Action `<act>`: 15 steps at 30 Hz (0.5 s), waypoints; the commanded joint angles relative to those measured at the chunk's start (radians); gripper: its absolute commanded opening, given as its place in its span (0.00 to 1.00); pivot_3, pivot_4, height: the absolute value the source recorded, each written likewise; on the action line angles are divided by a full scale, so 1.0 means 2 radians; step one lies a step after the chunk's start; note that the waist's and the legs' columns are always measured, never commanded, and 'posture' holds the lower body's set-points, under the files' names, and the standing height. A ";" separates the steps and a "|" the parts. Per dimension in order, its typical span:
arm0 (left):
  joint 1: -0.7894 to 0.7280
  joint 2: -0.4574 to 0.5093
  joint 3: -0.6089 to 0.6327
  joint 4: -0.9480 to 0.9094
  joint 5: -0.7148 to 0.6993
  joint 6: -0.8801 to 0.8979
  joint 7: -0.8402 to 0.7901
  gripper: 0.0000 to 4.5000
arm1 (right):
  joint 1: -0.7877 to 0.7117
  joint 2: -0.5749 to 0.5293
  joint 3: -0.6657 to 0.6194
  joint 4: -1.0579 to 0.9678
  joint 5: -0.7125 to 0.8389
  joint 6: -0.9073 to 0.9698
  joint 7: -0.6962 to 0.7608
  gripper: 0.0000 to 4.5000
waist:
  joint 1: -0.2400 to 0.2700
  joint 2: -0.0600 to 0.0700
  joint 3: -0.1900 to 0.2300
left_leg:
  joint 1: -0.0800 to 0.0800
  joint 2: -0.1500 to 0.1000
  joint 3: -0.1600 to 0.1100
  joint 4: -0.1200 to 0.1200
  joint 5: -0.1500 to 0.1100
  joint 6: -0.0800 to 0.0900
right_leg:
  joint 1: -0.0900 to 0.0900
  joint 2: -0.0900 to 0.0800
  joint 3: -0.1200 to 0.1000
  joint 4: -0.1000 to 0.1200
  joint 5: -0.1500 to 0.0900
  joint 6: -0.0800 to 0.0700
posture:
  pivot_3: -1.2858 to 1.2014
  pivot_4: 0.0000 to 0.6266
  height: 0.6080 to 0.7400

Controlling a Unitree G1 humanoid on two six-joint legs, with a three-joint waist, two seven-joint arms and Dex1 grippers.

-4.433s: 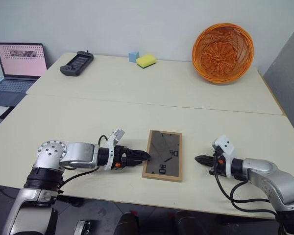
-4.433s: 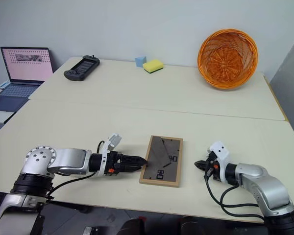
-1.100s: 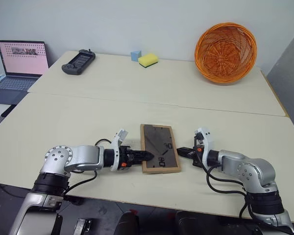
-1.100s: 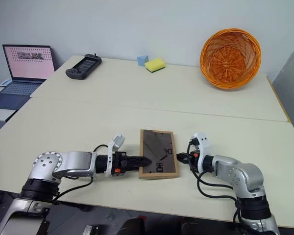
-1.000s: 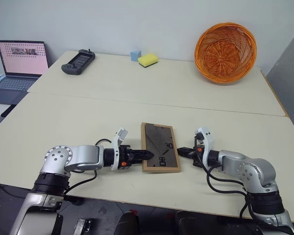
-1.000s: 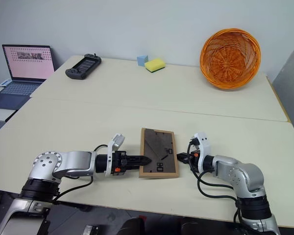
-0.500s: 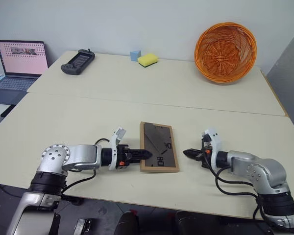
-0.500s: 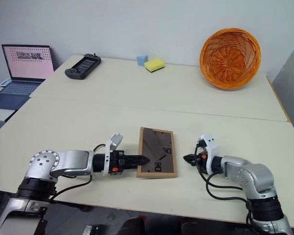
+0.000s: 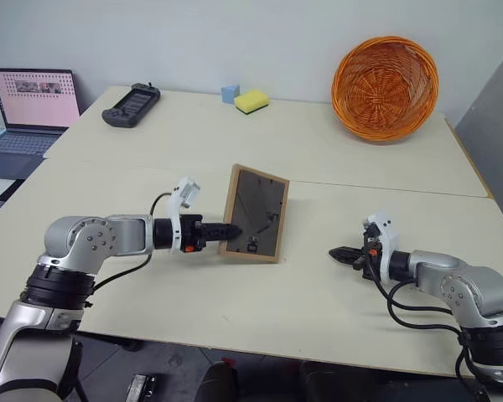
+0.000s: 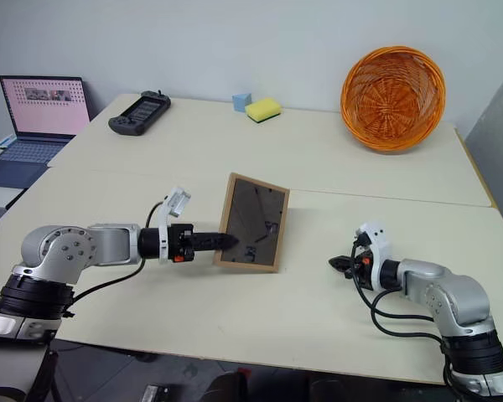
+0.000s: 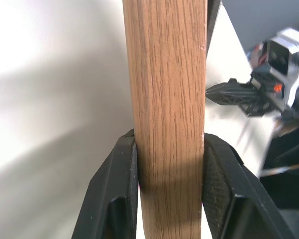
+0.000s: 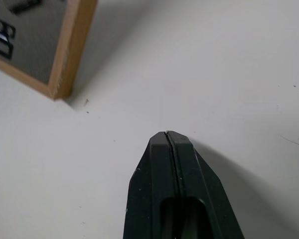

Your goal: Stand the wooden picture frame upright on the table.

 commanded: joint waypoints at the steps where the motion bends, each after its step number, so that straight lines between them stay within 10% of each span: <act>1: -0.024 0.002 -0.012 -0.024 0.087 -0.086 -0.080 0.29 | -0.024 -0.018 0.001 -0.011 -0.016 -0.038 0.026 0.00 | 0.000 0.000 0.001 | 0.000 0.000 0.000 0.000 0.000 0.000 | 0.000 0.000 0.000 0.000 0.000 0.000 | 0.52 0.24 1.00; 7: -0.041 -0.024 -0.009 -0.013 0.148 -0.109 -0.119 0.29 | -0.065 -0.035 -0.001 -0.028 -0.029 -0.061 0.038 0.00 | 0.001 0.000 0.001 | 0.000 0.000 0.000 0.000 0.000 0.000 | -0.001 0.000 0.000 0.000 0.000 0.000 | 0.52 0.24 1.00; 15: -0.043 -0.052 0.006 0.001 0.187 -0.107 -0.132 0.29 | -0.088 -0.017 -0.018 -0.057 -0.005 -0.025 0.017 0.38 | 0.001 0.000 0.002 | -0.001 0.000 0.000 0.000 0.000 0.000 | -0.001 0.000 0.000 0.000 0.000 0.000 | 0.52 0.24 1.00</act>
